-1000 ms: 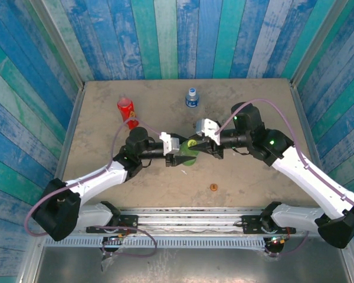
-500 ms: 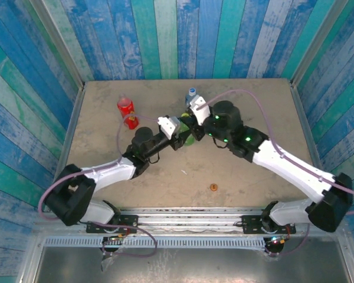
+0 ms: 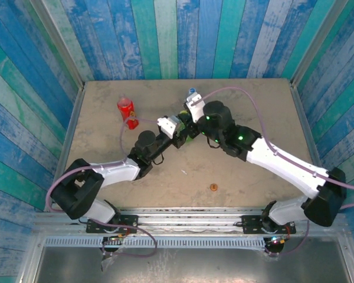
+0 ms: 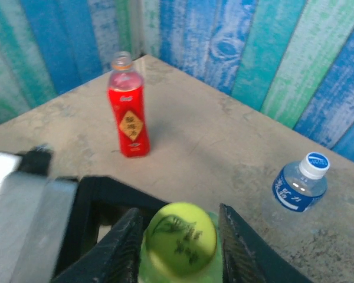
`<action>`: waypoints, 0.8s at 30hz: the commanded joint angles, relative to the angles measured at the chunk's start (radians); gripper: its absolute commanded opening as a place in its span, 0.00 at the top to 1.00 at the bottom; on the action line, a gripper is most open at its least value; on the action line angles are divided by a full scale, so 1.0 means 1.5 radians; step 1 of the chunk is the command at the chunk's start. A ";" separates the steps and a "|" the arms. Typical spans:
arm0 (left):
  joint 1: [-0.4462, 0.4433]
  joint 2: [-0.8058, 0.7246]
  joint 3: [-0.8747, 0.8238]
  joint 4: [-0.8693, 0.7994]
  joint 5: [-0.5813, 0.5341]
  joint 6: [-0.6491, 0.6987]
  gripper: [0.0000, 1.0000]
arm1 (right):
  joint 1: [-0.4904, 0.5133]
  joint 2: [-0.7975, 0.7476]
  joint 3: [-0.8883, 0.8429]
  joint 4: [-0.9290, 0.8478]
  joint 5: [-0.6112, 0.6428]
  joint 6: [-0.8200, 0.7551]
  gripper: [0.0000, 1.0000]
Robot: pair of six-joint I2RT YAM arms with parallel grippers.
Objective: Screw on the bottle caps
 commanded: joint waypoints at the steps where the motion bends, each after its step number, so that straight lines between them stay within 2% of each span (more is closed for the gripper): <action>1: 0.018 -0.065 -0.032 -0.038 0.132 0.049 0.51 | 0.001 -0.071 -0.010 -0.045 -0.108 -0.065 0.49; 3: 0.018 -0.093 -0.049 -0.060 0.204 0.071 0.50 | 0.000 -0.100 -0.019 -0.073 -0.141 -0.094 0.43; 6: 0.022 -0.121 -0.061 -0.082 0.299 0.100 0.50 | -0.002 -0.137 -0.025 -0.122 -0.144 -0.124 0.36; 8: 0.024 -0.123 -0.056 -0.106 0.349 0.117 0.50 | -0.007 -0.154 -0.024 -0.160 -0.160 -0.149 0.35; 12: 0.024 -0.147 -0.027 -0.180 0.437 0.165 0.49 | -0.010 -0.166 -0.005 -0.243 -0.253 -0.219 0.38; 15: 0.025 -0.142 -0.009 -0.222 0.469 0.186 0.49 | -0.010 -0.164 -0.009 -0.252 -0.285 -0.238 0.43; 24: 0.024 -0.138 -0.006 -0.205 0.487 0.175 0.48 | -0.010 -0.130 -0.004 -0.277 -0.304 -0.269 0.56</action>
